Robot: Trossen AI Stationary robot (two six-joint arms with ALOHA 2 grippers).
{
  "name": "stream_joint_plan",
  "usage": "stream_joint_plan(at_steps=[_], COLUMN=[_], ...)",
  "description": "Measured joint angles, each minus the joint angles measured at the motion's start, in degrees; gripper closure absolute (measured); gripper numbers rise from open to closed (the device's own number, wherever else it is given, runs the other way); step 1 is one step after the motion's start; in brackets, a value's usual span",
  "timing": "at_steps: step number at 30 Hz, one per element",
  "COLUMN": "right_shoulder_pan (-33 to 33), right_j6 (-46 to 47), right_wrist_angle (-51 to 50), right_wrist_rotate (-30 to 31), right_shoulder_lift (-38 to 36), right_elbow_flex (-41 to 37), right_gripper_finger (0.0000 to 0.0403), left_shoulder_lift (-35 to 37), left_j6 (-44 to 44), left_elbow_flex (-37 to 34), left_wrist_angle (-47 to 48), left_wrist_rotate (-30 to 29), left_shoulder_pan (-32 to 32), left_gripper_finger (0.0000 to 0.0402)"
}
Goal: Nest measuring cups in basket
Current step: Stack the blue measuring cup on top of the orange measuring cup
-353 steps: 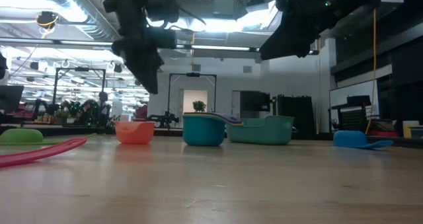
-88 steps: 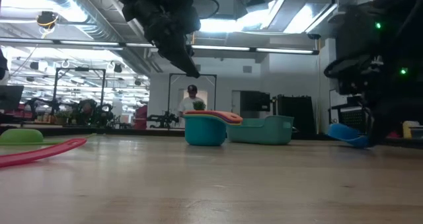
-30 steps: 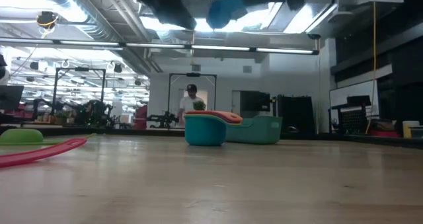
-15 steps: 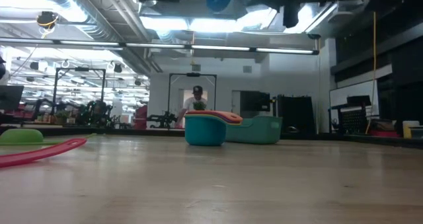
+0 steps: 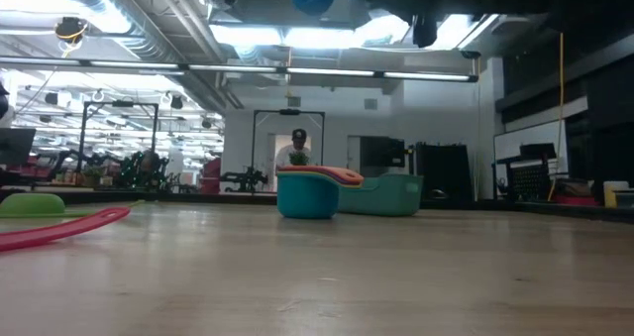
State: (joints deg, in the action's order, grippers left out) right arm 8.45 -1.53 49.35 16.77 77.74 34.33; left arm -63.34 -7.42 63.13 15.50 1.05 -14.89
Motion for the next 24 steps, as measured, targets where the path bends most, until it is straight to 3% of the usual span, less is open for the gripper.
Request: stream_joint_plan(at_steps=[24], right_shoulder_pan=[0.00], right_j6=[-1.62], right_wrist_angle=[1.59], right_wrist_rotate=[-3.43], right_shoulder_lift=[1.11], right_elbow_flex=[0.00], right_gripper_finger=[0.0387], left_shoulder_lift=[-0.93], left_j6=[-0.02], left_elbow_flex=[0.00], left_wrist_angle=[-2.28], left_wrist_rotate=[0.30], left_shoulder_pan=[2.73], left_gripper_finger=[0.0290])
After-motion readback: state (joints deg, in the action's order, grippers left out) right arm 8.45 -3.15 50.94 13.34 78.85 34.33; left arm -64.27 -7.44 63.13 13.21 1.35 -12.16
